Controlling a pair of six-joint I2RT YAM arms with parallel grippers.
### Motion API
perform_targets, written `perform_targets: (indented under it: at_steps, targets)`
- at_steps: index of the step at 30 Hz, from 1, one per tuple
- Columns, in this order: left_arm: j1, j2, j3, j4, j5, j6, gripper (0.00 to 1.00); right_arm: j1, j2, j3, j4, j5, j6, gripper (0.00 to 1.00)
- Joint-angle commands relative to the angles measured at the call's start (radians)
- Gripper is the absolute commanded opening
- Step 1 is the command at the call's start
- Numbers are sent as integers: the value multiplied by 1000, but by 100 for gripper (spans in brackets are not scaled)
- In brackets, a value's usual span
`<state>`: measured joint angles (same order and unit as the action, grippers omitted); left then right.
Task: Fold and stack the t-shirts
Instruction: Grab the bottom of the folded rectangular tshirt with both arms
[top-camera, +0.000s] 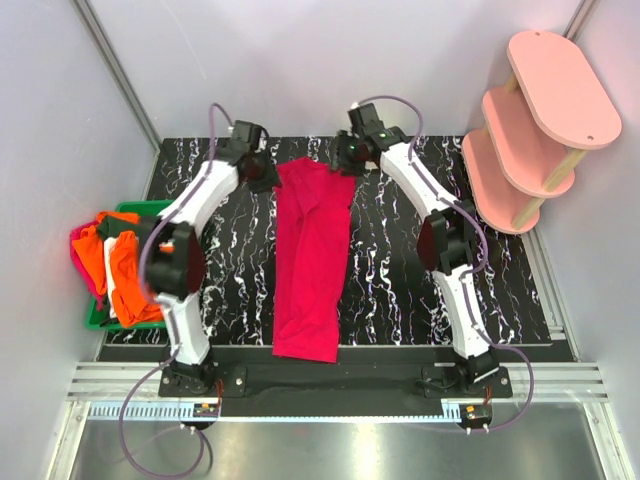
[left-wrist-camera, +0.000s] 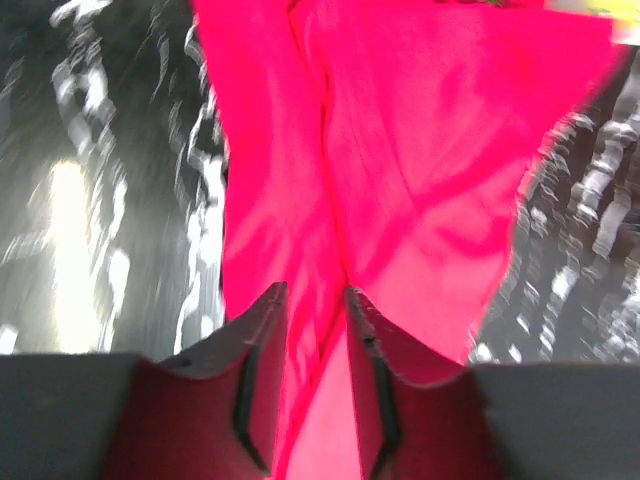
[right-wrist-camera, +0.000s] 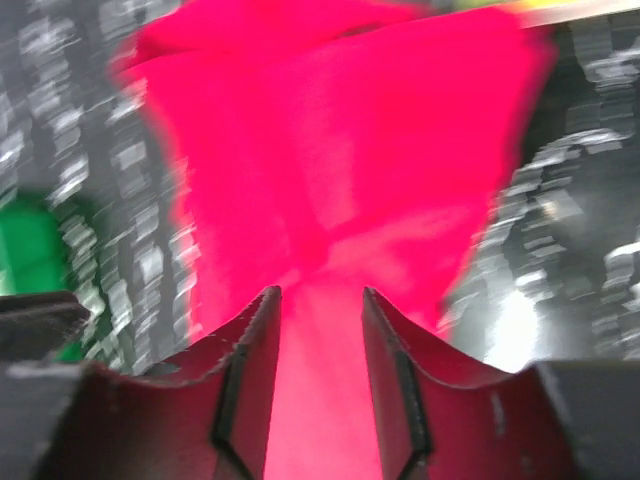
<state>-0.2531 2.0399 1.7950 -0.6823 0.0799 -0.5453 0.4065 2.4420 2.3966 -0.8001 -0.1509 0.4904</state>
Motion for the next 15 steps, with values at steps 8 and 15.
perform_targets:
  at_steps: [8,15]
  targets:
    - [-172,-679,-618,90,-255,-48,66,146,-69,-140,68,50,-1,58]
    - [-225,-750,-741,52,-276,-38,62,152,-90,-286,174,76,45,25]
